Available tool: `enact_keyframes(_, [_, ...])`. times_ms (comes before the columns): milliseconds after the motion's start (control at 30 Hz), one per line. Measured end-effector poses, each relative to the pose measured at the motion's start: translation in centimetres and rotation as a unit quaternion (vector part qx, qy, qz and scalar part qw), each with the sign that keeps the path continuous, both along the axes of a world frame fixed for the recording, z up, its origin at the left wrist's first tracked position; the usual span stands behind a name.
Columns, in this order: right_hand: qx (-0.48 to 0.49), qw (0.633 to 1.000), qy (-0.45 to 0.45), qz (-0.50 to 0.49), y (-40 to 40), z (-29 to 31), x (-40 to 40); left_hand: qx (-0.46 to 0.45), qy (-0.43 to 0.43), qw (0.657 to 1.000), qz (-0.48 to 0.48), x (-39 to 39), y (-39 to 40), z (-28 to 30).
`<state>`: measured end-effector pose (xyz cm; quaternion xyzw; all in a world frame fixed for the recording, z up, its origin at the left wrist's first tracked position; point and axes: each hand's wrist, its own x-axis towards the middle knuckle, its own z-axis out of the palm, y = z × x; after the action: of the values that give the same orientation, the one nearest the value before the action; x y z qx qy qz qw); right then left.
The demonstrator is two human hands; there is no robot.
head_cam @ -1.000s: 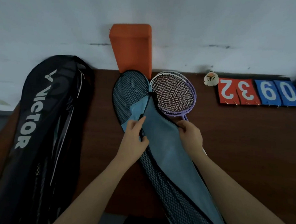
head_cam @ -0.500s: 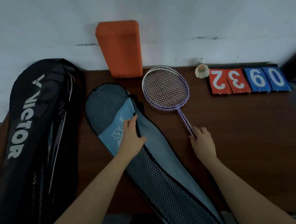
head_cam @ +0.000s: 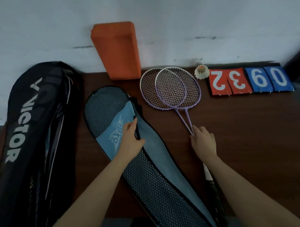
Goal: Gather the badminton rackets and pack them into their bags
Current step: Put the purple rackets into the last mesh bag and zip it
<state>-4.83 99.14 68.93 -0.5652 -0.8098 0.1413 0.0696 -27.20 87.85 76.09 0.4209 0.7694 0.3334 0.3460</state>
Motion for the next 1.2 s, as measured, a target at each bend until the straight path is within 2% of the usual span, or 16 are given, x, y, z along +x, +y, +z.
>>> enact_keyframes(133, [0.042, 0.999, 0.006, 0.029, 0.2, -0.4, -0.8, 0.000, 0.001, 1.000, 0.008, 0.0, 0.1, -0.1])
enact_keyframes(300, [-0.014, 0.999, 0.000, 0.035, 1.2, -0.1, -1.2, 0.005, 0.013, 1.000, 0.020, -0.2, 0.3, -0.5])
enact_keyframes(400, [-0.031, 0.998, 0.039, 0.043, 0.9, 0.4, -0.1, 0.026, 0.025, 0.999, 0.039, -0.4, 0.4, -0.4])
enact_keyframes(567, [0.024, 0.992, 0.096, 0.076, -2.1, 1.8, 0.7, 0.039, 0.012, 0.997, 0.062, 0.2, 0.2, -0.6])
enact_keyframes(933, [0.101, 0.977, 0.177, 0.061, -6.6, 5.7, 2.2, 0.044, -0.058, 0.995, 0.065, -0.9, -0.3, -1.7])
enact_keyframes(1100, [0.112, 0.980, 0.145, 0.075, -9.5, 6.6, 4.0, 0.094, -0.086, 0.989, 0.082, -1.2, -0.7, -1.3])
enact_keyframes(1200, [0.111, 0.985, 0.115, 0.067, -12.3, 6.6, 5.3, 0.089, -0.084, 0.988, 0.095, -2.1, -0.3, -2.0])
